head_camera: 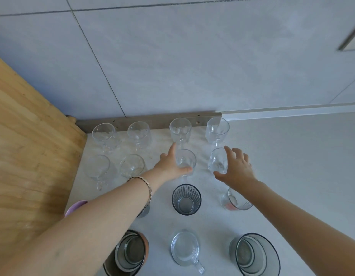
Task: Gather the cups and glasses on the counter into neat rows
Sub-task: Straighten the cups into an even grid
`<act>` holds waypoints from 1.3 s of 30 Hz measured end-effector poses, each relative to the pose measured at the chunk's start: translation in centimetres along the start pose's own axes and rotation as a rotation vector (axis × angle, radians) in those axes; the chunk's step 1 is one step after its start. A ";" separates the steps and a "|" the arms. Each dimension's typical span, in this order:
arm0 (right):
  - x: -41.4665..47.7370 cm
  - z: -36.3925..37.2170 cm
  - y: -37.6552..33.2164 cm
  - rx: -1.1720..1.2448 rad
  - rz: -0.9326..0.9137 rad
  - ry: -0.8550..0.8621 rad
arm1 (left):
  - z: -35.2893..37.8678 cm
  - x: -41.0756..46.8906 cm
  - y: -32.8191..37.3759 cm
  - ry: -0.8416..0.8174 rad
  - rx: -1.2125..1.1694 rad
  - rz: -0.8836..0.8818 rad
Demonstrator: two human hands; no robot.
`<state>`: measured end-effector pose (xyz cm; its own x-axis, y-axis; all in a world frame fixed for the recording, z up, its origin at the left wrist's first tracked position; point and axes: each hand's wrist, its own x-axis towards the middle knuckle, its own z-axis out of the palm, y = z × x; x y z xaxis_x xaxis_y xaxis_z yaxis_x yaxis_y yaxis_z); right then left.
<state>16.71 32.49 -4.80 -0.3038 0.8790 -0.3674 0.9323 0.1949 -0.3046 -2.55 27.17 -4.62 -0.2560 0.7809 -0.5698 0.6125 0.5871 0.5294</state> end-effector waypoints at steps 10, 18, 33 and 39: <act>-8.2 1.1 -8.8 0.145 -0.238 -0.129 | -6.8 -10.2 -11.9 0.363 -0.106 -0.017; -10.3 9.1 -18.2 0.081 -0.241 -0.233 | -6.7 -14.5 -21.2 0.247 -0.003 -0.214; -13.7 12.0 -18.9 0.059 -0.152 -0.205 | -5.4 -14.3 -23.3 0.309 -0.047 -0.130; -12.5 11.9 -19.5 0.143 -0.117 -0.138 | -6.0 -13.8 -23.5 0.297 -0.032 -0.116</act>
<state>-0.03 12.49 -4.71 -0.4414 0.7841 -0.4363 0.8549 0.2199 -0.4698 -17.91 3.91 -5.41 -0.5327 0.7340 -0.4212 0.5437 0.6783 0.4943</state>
